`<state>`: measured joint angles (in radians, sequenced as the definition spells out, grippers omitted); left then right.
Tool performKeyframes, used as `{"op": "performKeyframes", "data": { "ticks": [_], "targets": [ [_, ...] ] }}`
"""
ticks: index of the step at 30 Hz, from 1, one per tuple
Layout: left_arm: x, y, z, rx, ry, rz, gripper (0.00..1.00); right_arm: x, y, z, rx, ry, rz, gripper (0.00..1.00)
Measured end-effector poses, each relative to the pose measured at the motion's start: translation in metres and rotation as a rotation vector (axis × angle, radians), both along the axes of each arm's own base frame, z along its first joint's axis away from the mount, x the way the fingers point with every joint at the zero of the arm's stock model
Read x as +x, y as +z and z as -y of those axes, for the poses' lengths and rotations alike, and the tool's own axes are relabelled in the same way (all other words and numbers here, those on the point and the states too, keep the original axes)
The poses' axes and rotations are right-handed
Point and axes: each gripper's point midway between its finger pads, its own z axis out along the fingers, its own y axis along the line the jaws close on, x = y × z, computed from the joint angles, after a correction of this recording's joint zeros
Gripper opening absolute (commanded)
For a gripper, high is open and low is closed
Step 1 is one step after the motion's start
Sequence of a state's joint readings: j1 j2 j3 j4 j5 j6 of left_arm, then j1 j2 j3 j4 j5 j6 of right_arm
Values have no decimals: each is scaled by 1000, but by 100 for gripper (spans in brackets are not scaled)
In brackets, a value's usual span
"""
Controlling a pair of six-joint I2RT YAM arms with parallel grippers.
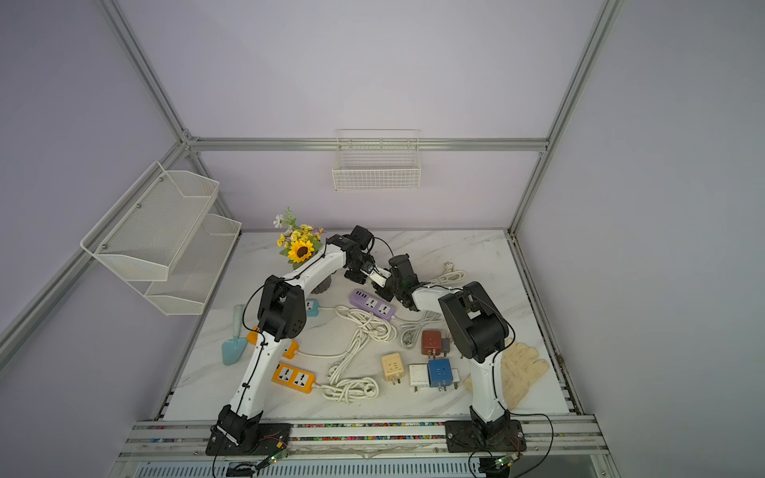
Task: Pull the plug off the socket
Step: Remove the plug from the socket.
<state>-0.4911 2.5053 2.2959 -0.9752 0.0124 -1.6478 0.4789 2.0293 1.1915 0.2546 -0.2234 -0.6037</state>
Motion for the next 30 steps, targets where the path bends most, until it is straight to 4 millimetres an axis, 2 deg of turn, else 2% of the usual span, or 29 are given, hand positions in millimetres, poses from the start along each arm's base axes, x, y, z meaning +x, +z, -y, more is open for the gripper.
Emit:
{"op": "performKeyframes", "data": {
  "ticks": [3, 7, 24, 30],
  "targets": [
    [0, 0, 0, 1, -8, 2, 0, 0, 1, -1, 0, 2, -5, 16],
    [0, 0, 0, 2, -8, 3, 0, -2, 1, -2, -1, 12, -11, 12],
    [-10, 0, 5, -9, -26, -34, 0, -16, 7, 0, -15, 44, -66, 11],
    [-5, 0, -1, 7, -17, -18, 0, -12, 25, -9, 35, 55, -95, 9]
  ]
}}
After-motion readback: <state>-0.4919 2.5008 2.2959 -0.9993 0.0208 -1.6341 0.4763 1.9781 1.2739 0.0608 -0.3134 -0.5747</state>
